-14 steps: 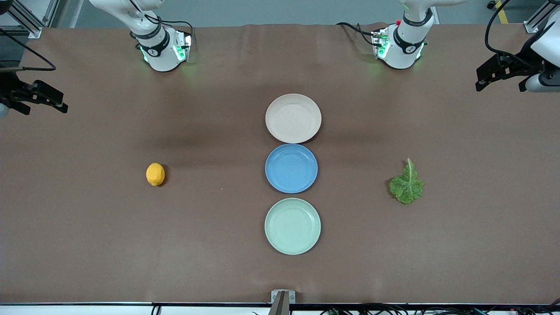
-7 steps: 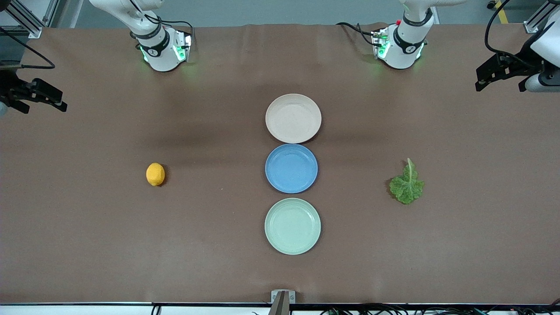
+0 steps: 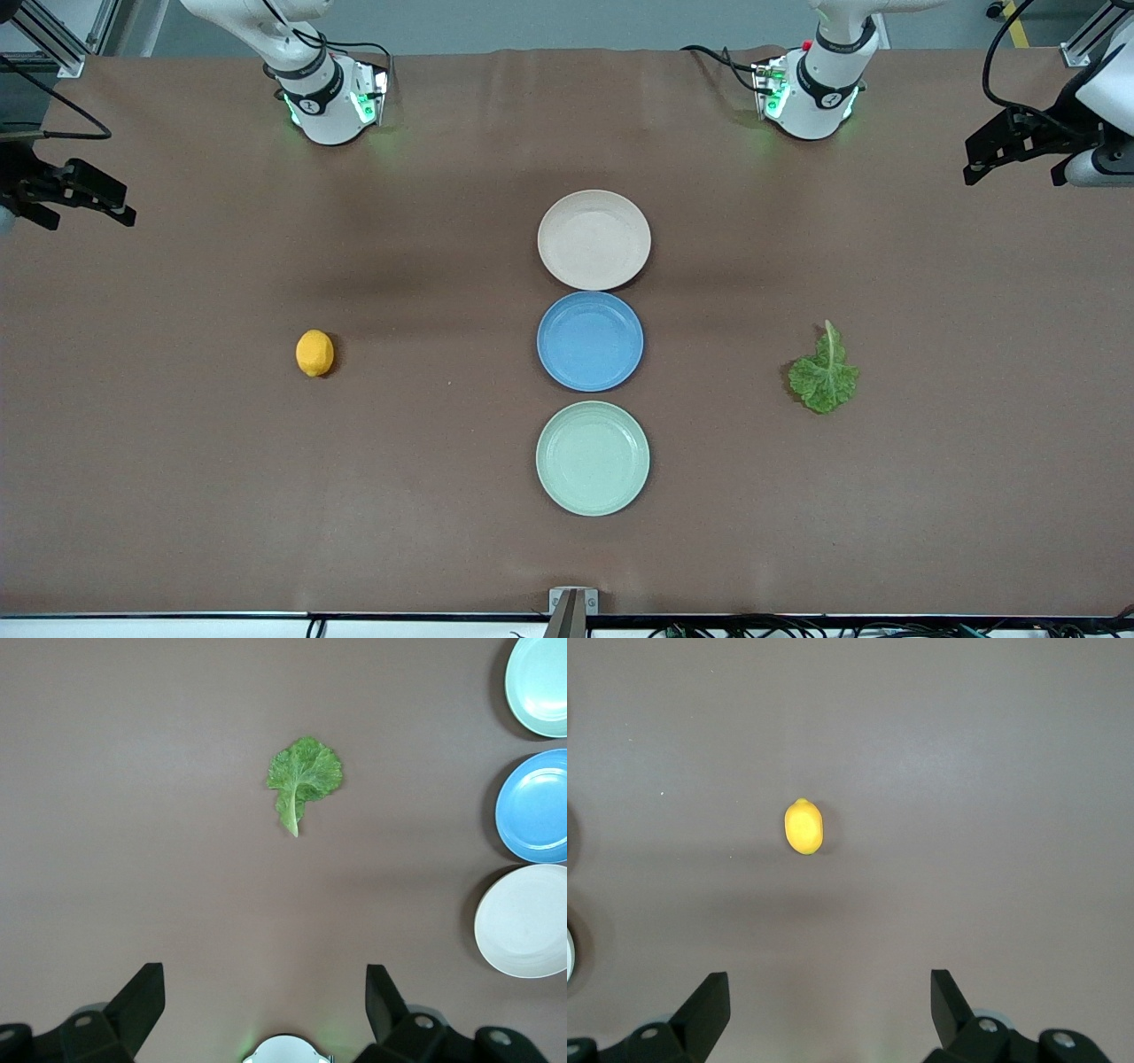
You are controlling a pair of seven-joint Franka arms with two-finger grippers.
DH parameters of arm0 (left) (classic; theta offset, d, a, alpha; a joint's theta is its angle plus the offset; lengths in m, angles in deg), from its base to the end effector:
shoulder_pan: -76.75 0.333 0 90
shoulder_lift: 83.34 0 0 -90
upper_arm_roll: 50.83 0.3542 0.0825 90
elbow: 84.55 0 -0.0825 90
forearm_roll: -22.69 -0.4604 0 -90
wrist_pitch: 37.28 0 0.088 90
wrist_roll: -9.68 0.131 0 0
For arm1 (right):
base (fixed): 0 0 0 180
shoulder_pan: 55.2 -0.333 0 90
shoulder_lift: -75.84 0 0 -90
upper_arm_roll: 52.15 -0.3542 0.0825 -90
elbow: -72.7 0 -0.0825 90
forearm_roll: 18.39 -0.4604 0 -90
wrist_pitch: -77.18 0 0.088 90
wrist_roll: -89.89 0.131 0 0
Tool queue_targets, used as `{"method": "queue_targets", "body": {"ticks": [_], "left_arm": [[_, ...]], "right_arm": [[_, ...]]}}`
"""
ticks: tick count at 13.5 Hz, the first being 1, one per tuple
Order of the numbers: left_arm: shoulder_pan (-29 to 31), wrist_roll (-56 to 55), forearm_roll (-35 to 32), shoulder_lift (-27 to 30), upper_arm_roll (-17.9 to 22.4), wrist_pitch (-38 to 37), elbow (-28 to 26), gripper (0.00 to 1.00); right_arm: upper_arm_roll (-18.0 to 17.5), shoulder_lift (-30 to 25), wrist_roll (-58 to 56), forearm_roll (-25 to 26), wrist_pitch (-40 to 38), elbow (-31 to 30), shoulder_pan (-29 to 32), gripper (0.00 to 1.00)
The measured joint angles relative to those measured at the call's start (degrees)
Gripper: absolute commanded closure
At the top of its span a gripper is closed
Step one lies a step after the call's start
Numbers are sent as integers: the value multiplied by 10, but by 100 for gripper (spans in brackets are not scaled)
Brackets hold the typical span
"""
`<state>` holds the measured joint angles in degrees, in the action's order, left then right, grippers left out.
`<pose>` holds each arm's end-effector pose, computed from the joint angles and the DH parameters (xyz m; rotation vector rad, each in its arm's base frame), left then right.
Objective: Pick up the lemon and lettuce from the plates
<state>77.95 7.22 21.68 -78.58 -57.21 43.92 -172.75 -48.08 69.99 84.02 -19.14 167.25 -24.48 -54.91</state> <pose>0.5813 -0.0533 0.6928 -3.1110 0.0693 0.0587 0.5916 -0.0453 0.6325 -3.1189 -0.0415 0.0317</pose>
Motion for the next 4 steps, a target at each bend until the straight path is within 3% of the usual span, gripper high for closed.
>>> {"method": "queue_targets", "body": {"ticks": [4], "left_arm": [[0, 0, 0, 0, 0, 0, 0, 0]], "right_arm": [[0, 0, 0, 0, -3, 0, 0, 0]]}}
